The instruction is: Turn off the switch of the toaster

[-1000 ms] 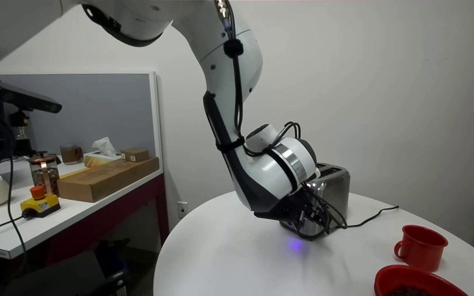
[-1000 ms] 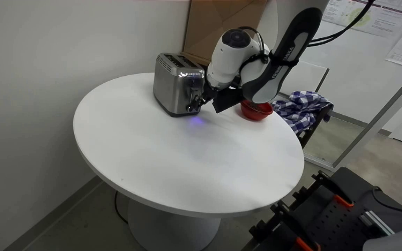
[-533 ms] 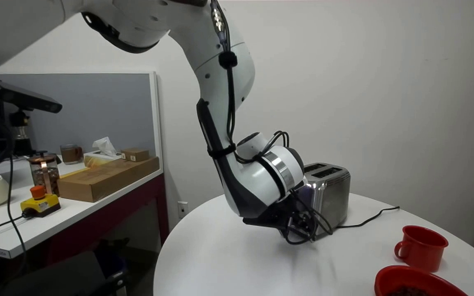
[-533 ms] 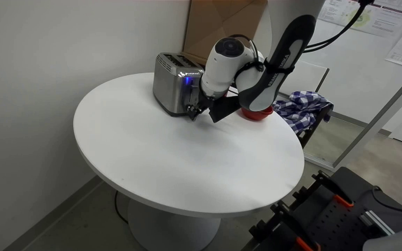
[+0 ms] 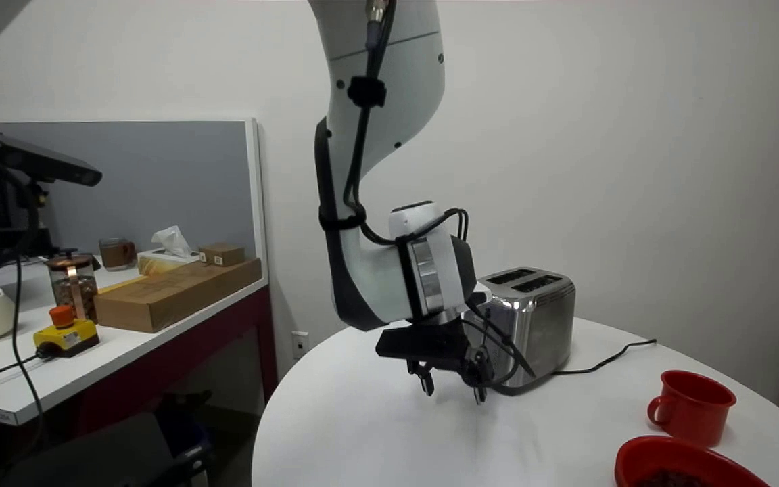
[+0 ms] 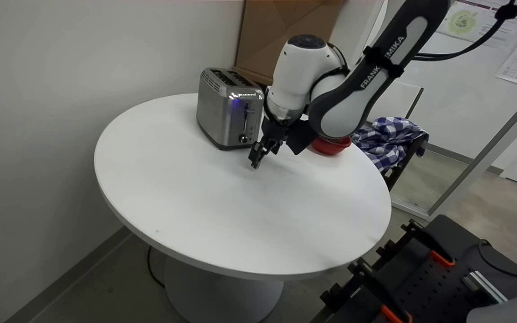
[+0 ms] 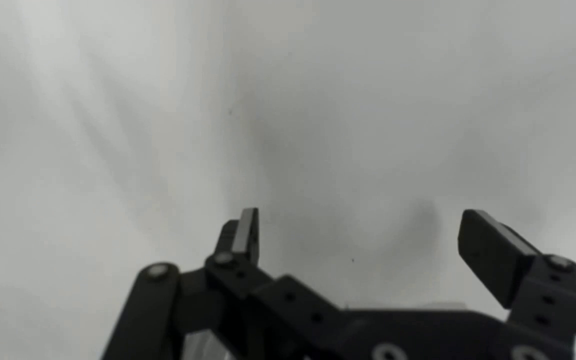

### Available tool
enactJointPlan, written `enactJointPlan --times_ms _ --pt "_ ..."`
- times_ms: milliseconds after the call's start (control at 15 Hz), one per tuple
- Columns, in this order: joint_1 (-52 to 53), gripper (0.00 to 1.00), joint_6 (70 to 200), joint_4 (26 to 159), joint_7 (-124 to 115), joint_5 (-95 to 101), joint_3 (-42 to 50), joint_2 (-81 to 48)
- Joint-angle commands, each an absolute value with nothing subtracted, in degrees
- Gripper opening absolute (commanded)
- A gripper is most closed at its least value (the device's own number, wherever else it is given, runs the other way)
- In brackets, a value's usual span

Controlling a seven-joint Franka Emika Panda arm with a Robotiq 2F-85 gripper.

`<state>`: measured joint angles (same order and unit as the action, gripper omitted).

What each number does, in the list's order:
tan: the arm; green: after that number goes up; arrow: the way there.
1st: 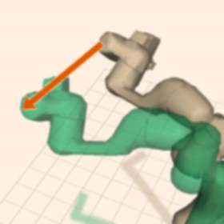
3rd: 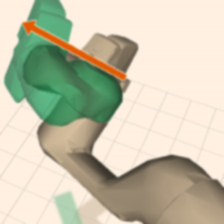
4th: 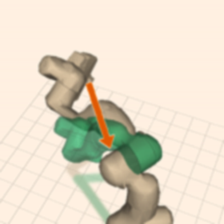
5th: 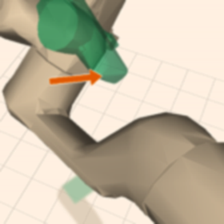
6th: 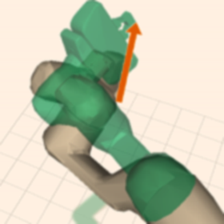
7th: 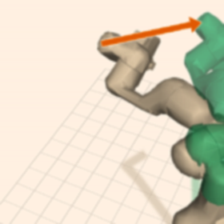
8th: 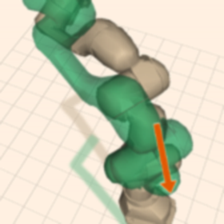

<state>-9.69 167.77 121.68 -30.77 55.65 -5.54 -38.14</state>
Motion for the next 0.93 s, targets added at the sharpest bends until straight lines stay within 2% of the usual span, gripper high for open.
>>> enactJointPlan --times_ms 0,67,133,533,867 --pt "-17.3 1.0 160.3 123.7 -20.1 46.2 -14.7 -32.7" --pt "-18.8 1.0 158.3 123.2 -18.7 43.3 -16.8 -31.5" --pt "-15.4 1.0 158.3 123.1 -14.7 36.2 -14.2 -30.2" --pt "-9.7 1.0 149.1 117.3 -1.6 10.4 -12.0 -23.8" --pt "-4.7 1.0 136.8 111.2 2.9 5.0 -7.9 -20.5"
